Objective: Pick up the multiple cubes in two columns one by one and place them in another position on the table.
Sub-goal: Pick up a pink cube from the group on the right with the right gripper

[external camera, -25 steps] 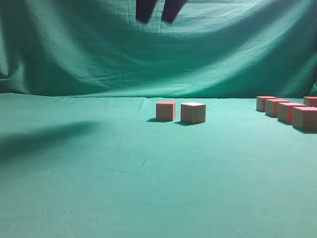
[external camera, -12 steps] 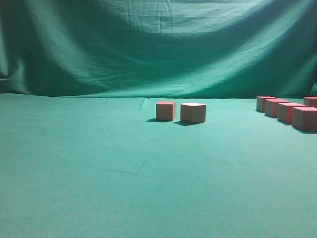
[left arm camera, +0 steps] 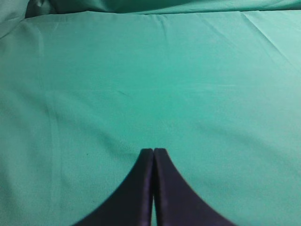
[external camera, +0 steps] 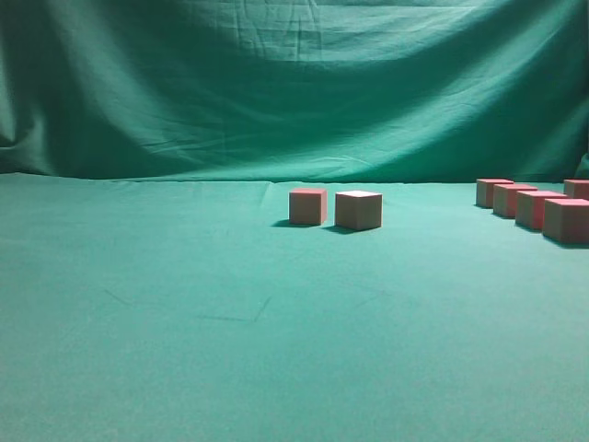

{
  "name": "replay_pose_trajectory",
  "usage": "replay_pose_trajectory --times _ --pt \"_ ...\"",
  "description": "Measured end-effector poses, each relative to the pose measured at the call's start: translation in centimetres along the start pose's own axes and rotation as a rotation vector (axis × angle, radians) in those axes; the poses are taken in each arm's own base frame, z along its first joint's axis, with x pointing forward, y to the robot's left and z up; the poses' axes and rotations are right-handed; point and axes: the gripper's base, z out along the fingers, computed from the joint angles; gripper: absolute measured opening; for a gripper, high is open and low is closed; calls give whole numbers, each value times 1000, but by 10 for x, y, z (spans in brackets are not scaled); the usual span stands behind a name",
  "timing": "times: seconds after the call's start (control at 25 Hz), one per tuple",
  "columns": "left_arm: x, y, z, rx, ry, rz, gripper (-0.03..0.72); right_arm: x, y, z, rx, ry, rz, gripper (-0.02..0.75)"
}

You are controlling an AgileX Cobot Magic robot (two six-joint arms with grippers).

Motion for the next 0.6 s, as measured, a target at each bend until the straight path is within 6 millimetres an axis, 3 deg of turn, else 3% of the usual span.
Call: replay_pose_trajectory --times 0.16,0.28,0.6 --pt "0 0 0 0 0 0 0 36 -8 52 42 189 53 571" --pt "0 0 0 0 0 0 0 52 -13 81 26 221 108 571" --pt "0 0 0 0 0 0 0 52 -24 160 -10 288 227 571"
